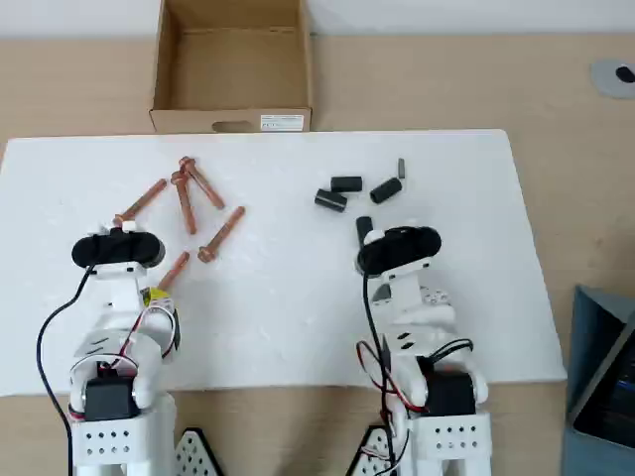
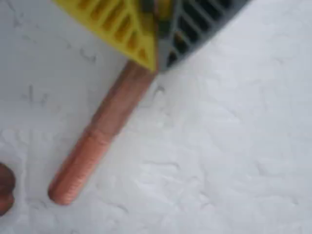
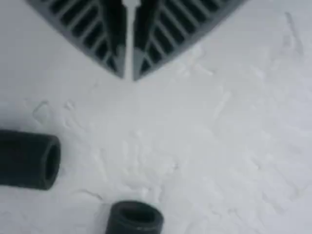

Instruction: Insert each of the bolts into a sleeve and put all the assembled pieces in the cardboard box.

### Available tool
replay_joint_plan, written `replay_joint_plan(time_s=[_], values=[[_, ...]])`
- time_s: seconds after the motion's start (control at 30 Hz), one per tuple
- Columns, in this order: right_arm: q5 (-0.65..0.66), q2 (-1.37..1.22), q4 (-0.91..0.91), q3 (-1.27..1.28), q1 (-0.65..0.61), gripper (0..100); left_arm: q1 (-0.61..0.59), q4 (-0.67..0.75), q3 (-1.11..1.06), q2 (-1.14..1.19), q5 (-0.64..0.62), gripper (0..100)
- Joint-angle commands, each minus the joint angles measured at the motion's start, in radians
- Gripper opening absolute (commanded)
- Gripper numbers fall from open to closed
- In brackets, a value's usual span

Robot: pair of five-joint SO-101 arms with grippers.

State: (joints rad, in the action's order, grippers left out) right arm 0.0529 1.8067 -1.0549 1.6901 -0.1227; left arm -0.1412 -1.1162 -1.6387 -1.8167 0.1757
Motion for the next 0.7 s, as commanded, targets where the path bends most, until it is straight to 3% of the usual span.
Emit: replay_joint_plan(time_s=[0.0,0.67], values=[[-0.003,0.110,-0.003,-0.001,-0.035,1.0,0.002,0.003,0.005,-0.007,0.005,0],[-0.003,0.110,-0.003,-0.001,-0.042,1.0,0.003,0.003,0.003,-0.007,0.006,0]])
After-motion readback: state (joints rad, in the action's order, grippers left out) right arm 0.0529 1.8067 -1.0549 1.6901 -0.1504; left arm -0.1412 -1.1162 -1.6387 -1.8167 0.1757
